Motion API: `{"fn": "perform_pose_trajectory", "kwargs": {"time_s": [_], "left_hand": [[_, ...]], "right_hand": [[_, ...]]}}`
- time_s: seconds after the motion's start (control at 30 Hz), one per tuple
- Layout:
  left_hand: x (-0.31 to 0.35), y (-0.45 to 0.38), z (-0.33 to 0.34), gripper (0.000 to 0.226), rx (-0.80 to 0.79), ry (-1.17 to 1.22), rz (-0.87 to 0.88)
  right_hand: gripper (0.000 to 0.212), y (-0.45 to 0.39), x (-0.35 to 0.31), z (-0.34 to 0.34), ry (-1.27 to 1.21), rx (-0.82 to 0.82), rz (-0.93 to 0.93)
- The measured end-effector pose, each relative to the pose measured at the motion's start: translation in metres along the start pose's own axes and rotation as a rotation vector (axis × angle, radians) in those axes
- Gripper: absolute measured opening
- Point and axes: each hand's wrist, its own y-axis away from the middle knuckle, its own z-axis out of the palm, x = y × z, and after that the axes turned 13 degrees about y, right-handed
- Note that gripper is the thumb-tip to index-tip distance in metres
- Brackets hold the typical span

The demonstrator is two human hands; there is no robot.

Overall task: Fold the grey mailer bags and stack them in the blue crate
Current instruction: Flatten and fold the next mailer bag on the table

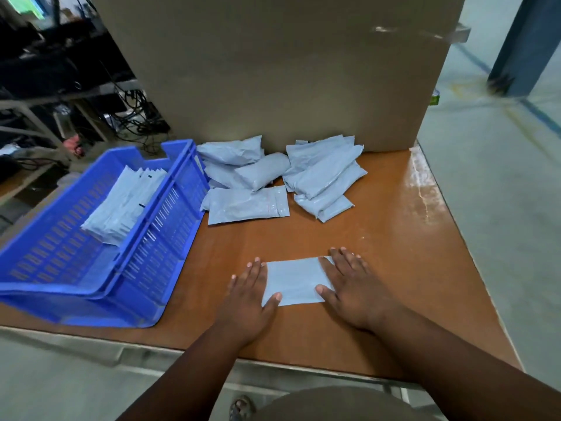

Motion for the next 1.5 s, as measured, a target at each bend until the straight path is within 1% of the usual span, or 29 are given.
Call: {"fn": "perform_pose_trajectory", "kwargs": {"time_s": [0.07, 0.17, 0.23, 0.27, 0.3, 0.33, 0.4, 0.43, 0.47, 0.57, 0.63, 0.73, 0.83, 0.9, 1.0, 1.13, 1.23, 1.4, 1.5], "left_hand": [[-0.009, 0.002, -0.006, 0.101, -0.031, -0.012, -0.029], [-0.008, -0.002, -0.019, 0.097, -0.070, -0.036, -0.107], [0.006, -0.012, -0.032, 0.089, -0.012, 0.010, -0.131], [0.014, -0.018, -0.040, 0.085, 0.026, 0.037, -0.089], [0.022, -0.024, -0.047, 0.082, 0.026, 0.051, -0.026], [0.030, -0.031, -0.054, 0.083, -0.011, 0.043, 0.043], [0.046, -0.041, -0.063, 0.087, -0.156, -0.022, 0.143], [0.054, -0.045, -0.064, 0.090, -0.198, -0.073, 0.188], [0.060, -0.047, -0.063, 0.092, -0.208, -0.123, 0.226], [0.067, -0.051, -0.062, 0.093, -0.214, -0.175, 0.221], [0.062, -0.053, -0.068, 0.085, -0.225, -0.093, 0.199], [0.056, -0.052, -0.084, 0.072, -0.197, 0.005, 0.237], [0.059, -0.051, -0.106, 0.042, -0.151, 0.035, 0.267], [0.063, -0.052, -0.124, 0.033, -0.122, 0.018, 0.262], [0.064, -0.057, -0.150, 0.030, -0.055, -0.020, 0.229], [0.050, -0.053, -0.194, 0.033, 0.039, 0.039, 0.155], [0.028, -0.043, -0.232, 0.035, 0.113, 0.016, 0.136], [-0.013, -0.035, -0.293, 0.032, 0.269, -0.010, 0.076], [-0.049, -0.033, -0.324, 0.029, 0.329, 0.014, 0.006]], "right_hand": [[0.082, 0.005, 0.009, -0.003, -0.007, -0.013, 0.021], [0.074, 0.006, 0.019, -0.020, -0.037, -0.070, 0.013], [0.072, -0.002, 0.025, -0.036, -0.031, -0.049, -0.006], [0.073, -0.008, 0.026, -0.045, -0.019, -0.037, -0.032], [0.078, -0.015, 0.025, -0.053, -0.005, -0.044, -0.068], [0.084, -0.023, 0.022, -0.060, 0.011, -0.068, -0.107], [0.092, -0.038, 0.013, -0.069, 0.041, -0.134, -0.163], [0.091, -0.044, 0.008, -0.073, 0.049, -0.161, -0.177], [0.087, -0.048, 0.002, -0.076, 0.053, -0.181, -0.189], [0.077, -0.051, -0.005, -0.080, 0.015, -0.150, -0.232], [0.073, -0.047, -0.003, -0.082, -0.051, -0.099, -0.267], [0.063, -0.042, 0.002, -0.083, -0.104, -0.069, -0.308], [0.052, -0.044, 0.008, -0.095, -0.097, -0.075, -0.285], [0.045, -0.053, 0.011, -0.112, -0.042, -0.081, -0.282], [0.027, -0.075, 0.010, -0.144, 0.022, -0.049, -0.275], [0.016, -0.109, 0.000, -0.194, 0.112, 0.055, -0.284], [0.011, -0.136, -0.019, -0.232, 0.120, 0.118, -0.313], [0.014, -0.193, -0.075, -0.291, 0.089, 0.214, -0.378], [0.021, -0.233, -0.116, -0.325, 0.187, 0.316, -0.433]]}}
